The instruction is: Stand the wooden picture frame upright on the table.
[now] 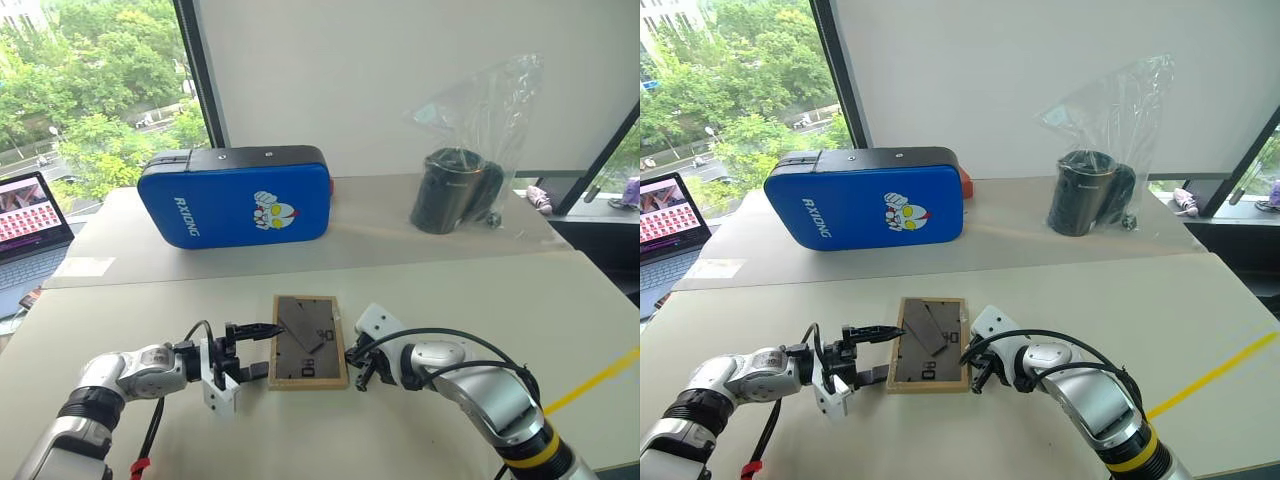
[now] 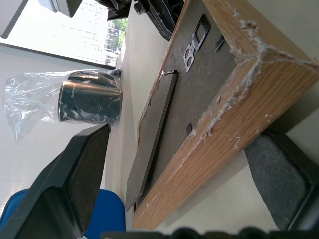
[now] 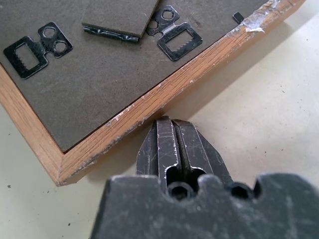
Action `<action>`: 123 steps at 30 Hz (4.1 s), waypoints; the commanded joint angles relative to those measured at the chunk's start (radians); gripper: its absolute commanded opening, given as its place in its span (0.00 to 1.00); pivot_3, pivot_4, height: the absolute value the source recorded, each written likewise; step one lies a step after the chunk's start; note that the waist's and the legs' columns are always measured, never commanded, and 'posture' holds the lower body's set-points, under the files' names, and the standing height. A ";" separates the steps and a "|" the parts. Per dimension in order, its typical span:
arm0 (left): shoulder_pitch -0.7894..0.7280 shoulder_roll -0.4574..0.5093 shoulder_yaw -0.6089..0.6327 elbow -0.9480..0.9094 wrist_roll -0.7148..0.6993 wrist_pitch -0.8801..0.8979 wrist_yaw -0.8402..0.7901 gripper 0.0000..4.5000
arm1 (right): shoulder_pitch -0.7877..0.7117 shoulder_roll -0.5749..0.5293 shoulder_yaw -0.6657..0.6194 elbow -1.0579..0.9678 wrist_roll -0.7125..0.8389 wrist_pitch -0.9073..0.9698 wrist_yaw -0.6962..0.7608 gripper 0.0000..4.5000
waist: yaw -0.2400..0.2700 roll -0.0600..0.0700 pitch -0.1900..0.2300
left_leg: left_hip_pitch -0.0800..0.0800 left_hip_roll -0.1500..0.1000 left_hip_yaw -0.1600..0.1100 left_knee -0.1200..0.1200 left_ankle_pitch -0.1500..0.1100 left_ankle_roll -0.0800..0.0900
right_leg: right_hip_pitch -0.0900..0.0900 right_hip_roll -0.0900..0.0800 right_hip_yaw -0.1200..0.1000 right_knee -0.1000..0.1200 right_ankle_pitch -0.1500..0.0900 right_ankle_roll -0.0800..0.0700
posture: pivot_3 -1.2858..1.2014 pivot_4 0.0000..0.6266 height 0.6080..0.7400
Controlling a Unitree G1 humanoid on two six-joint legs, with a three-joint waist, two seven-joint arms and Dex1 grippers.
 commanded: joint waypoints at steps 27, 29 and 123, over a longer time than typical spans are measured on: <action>0.053 0.021 -0.176 -0.064 0.079 0.081 0.134 0.26 | -0.525 0.143 0.002 0.560 0.099 -0.132 0.352 0.99 | 0.002 0.001 -0.001 | -0.001 -0.003 -0.001 -0.001 0.001 -0.002 | -0.001 -0.004 -0.002 0.005 0.000 0.001 | 0.52 0.24 1.00; 0.053 0.022 -0.175 -0.074 0.085 0.087 0.141 0.26 | -0.542 0.137 0.063 0.630 0.068 -0.165 0.401 0.99 | 0.001 0.001 -0.001 | -0.001 -0.004 -0.001 -0.001 0.002 -0.003 | -0.001 -0.006 -0.003 0.004 0.001 0.002 | 0.52 0.24 1.00; 0.678 -0.060 0.187 -0.773 -0.810 0.798 -0.254 0.68 | -0.548 -0.157 -0.354 0.358 0.476 0.137 0.471 0.27 | 0.010 -0.002 0.017 | -0.004 -0.003 0.001 -0.002 0.002 -0.005 | -0.003 -0.007 -0.005 -0.001 0.000 0.001 | 0.52 0.24 1.00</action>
